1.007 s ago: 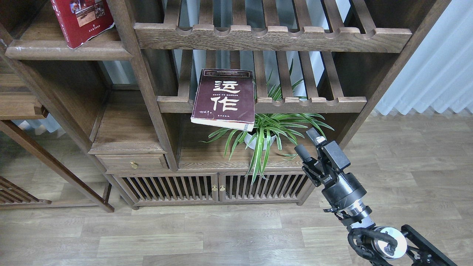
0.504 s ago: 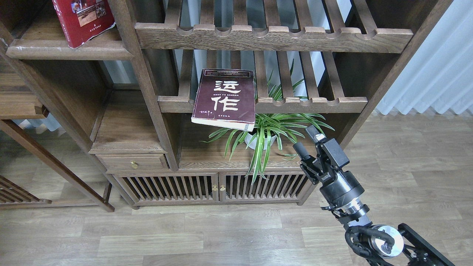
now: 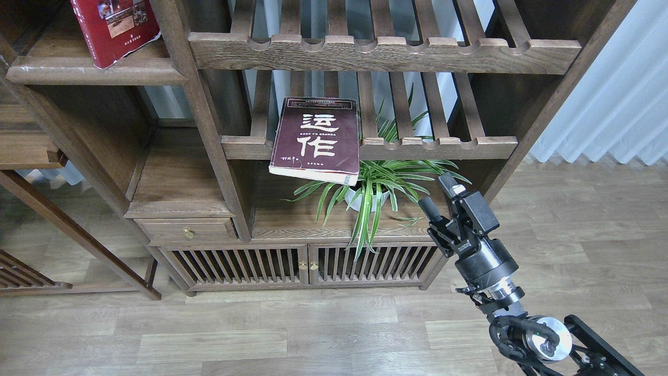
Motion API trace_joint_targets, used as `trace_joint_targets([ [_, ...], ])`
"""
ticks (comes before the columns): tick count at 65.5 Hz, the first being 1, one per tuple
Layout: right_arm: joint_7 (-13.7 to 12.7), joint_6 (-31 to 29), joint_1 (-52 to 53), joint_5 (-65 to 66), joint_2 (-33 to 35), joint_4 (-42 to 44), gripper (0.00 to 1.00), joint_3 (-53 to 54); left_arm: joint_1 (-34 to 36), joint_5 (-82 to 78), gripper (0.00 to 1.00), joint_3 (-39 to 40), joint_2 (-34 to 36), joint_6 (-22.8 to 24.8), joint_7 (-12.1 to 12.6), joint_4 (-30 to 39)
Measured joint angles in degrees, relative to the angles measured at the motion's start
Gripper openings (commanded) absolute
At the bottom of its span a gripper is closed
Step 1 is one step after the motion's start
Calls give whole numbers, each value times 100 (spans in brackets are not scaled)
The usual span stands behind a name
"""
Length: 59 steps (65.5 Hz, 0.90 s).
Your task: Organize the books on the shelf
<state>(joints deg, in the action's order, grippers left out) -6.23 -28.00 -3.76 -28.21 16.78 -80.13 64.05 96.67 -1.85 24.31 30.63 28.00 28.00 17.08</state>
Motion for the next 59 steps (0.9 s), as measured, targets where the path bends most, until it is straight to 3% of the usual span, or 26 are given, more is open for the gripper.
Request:
trace_joint_targets([
  [1,0,0,0,0,0,0,98,0,-3,0,63,-20,-8,1,0,0],
  [4,-1,0,-1,0,0,0,98,2,-18,0,75,-104,-27,1,0,3],
  [7,-1,0,-1,-1,-2,0,98,3,-27,0,79,-234,-49,0,0,15],
  [26,-2,0,59,-44,-3,26,98,3,7,51,84,-477,-9,0,0,242],
  [36,2,0,68,-44,-4,53,98,3,-1,72,84,-471,412,0,0,582],
  [59,10,0,168,-36,-18,178,98,-11,-325,393,84,-465,1688,1,0,2305],
])
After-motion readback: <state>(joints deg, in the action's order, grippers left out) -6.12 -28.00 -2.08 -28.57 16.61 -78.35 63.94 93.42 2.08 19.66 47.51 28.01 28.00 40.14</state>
